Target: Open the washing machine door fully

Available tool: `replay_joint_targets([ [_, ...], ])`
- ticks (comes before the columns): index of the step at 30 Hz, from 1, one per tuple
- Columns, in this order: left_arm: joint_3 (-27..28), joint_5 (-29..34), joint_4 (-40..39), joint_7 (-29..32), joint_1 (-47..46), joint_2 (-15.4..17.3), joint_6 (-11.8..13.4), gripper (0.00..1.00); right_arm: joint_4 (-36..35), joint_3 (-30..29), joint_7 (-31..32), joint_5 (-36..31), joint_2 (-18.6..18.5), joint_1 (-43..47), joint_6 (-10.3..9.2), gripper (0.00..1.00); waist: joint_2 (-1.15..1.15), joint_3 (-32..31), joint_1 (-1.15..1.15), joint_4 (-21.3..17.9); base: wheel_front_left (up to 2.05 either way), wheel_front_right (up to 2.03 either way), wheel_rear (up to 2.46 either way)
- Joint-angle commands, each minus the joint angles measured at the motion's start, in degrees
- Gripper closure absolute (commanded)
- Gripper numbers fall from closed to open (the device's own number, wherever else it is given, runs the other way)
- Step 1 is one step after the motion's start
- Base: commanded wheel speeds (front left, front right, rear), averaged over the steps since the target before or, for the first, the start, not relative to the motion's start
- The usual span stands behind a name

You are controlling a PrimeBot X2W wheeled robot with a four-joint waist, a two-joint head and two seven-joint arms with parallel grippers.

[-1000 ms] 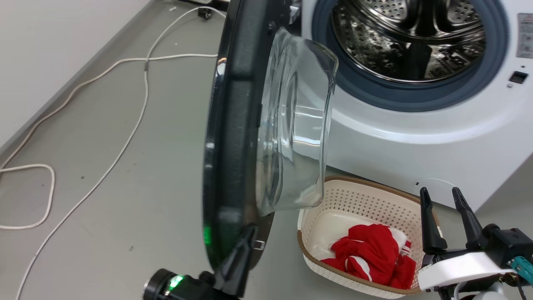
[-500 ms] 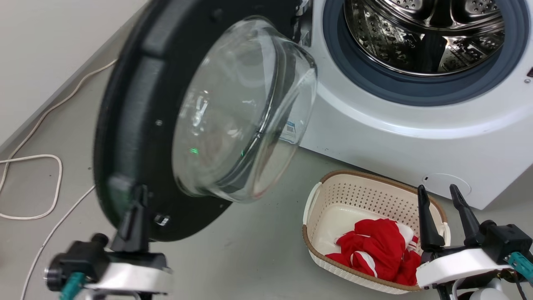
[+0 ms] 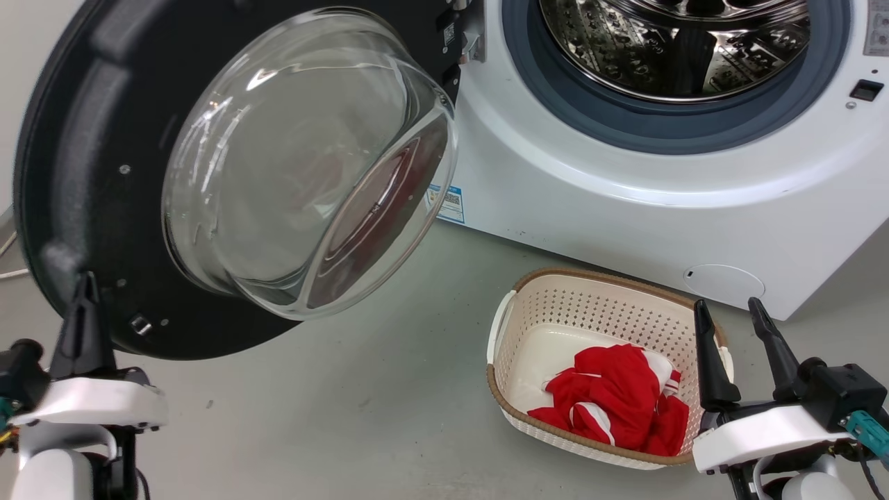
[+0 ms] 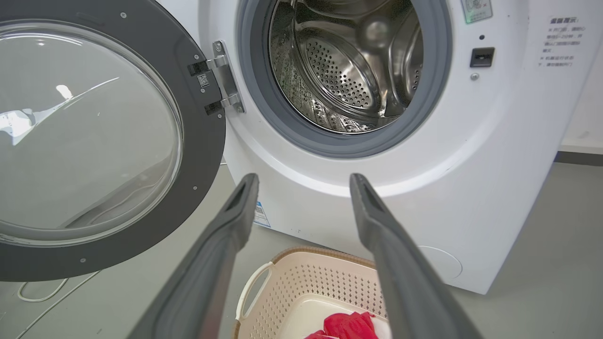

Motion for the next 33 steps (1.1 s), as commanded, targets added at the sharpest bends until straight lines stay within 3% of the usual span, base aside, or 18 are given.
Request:
replay_joint_targets([
  [1,1.5,0.5,1.5,0.0,-1.3,0.7,-0.2,1.00,-0.1,0.0,0.1,0.1,0.1,-0.6,-0.04,0.00,0.00,0.0,0.00,-0.4,0.00,0.00,0.00],
  [12,6.7,3.6,5.0,-0.1,-2.5,-0.1,-1.8,1.00,0.1,-0.1,0.0,0.2,0.1,-0.5,-0.04,0.00,0.00,-0.4,0.00,-1.9,0.00,0.00,0.00],
  [23,4.2,6.8,-3.6,-0.1,6.8,-7.0,-2.7,0.99,1.4,0.7,-0.8,1.4,0.1,0.7,-0.04,0.00,0.00,-3.1,0.00,-4.7,0.00,0.00,0.00],
  [24,3.6,6.9,-4.1,-0.1,7.7,-7.5,-2.7,0.77,1.4,0.8,-0.8,1.5,0.1,0.7,-0.04,0.00,0.00,-3.2,0.00,-5.0,0.00,0.00,0.00],
  [25,2.3,6.9,-5.2,-0.1,8.8,-8.3,-2.8,0.28,1.6,1.0,-1.0,1.5,0.1,0.7,-0.04,0.00,0.00,-3.4,0.00,-5.7,0.00,0.00,0.00],
  [26,1.5,7.1,-5.7,-0.1,9.2,-8.5,-2.9,0.00,1.7,1.1,-1.0,1.5,0.1,0.7,-0.04,0.00,0.00,-3.6,0.00,-6.0,0.00,0.00,0.00],
  [33,-4.3,8.5,-8.8,-0.1,10.2,-9.8,-3.2,0.00,1.7,1.8,-1.2,0.6,0.1,0.3,-0.04,0.00,0.00,-4.0,0.00,-9.2,0.00,0.00,0.00],
])
